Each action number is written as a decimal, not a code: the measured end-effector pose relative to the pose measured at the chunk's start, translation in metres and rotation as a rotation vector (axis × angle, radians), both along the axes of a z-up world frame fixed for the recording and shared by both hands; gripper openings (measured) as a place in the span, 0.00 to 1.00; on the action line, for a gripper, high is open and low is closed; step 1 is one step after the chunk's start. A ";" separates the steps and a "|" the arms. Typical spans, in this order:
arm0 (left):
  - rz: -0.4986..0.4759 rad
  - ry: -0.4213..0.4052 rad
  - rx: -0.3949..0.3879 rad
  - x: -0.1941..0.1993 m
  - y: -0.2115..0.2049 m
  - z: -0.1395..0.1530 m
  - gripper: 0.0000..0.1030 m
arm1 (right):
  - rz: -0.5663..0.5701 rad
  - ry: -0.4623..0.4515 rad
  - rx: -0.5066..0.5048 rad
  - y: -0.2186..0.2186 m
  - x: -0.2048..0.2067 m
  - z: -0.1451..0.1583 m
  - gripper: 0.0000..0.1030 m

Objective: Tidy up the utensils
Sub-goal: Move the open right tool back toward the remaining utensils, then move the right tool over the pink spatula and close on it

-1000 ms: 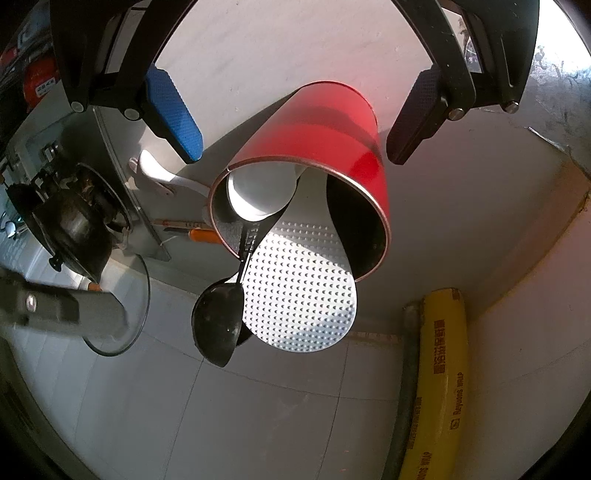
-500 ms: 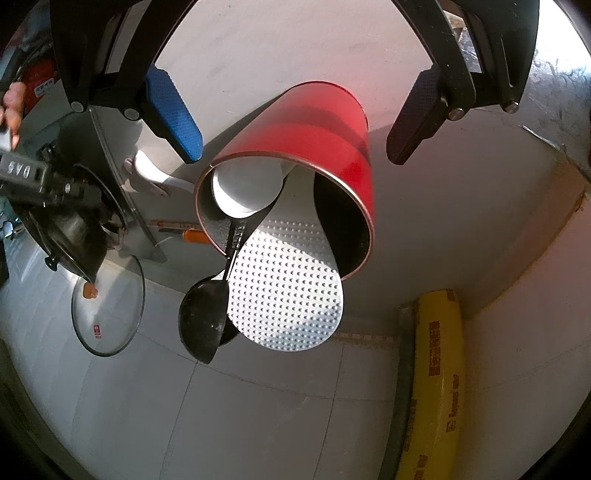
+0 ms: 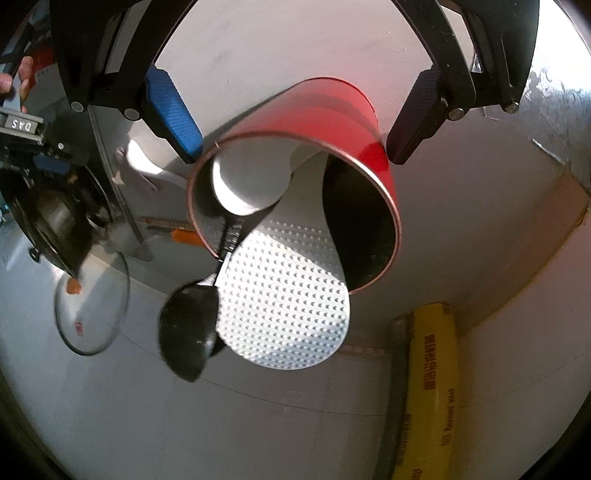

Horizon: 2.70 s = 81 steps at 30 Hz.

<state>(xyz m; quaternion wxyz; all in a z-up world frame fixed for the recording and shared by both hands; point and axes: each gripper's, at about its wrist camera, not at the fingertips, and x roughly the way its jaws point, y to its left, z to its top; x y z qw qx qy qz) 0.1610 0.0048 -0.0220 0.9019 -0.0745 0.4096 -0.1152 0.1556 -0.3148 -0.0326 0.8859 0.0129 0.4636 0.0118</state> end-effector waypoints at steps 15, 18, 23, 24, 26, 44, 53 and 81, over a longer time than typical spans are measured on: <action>0.167 0.021 0.047 0.005 -0.004 -0.001 0.97 | 0.092 0.002 0.025 -0.034 0.046 -0.020 1.00; 0.180 0.017 0.067 0.006 -0.009 0.000 0.97 | 0.099 -0.006 0.062 -0.042 0.048 -0.022 1.00; 0.198 0.013 0.098 0.004 -0.016 0.002 0.97 | 0.134 0.002 0.130 -0.047 0.054 -0.035 1.00; 0.200 0.012 0.100 0.004 -0.016 0.002 0.97 | 0.142 -0.002 0.158 -0.049 0.054 -0.037 1.00; 0.206 0.006 0.108 0.002 -0.018 0.003 0.97 | 0.153 0.001 0.167 -0.049 0.054 -0.040 1.00; 0.222 -0.004 0.101 0.012 -0.021 -0.001 0.89 | 0.129 0.073 0.059 -0.058 0.057 -0.067 0.97; 0.187 -0.009 0.094 0.016 -0.021 -0.002 0.89 | 0.222 0.132 -0.043 -0.042 0.093 -0.065 0.78; 0.175 0.004 0.089 0.031 -0.016 -0.001 0.89 | 0.353 0.305 -0.090 -0.019 0.133 -0.073 0.31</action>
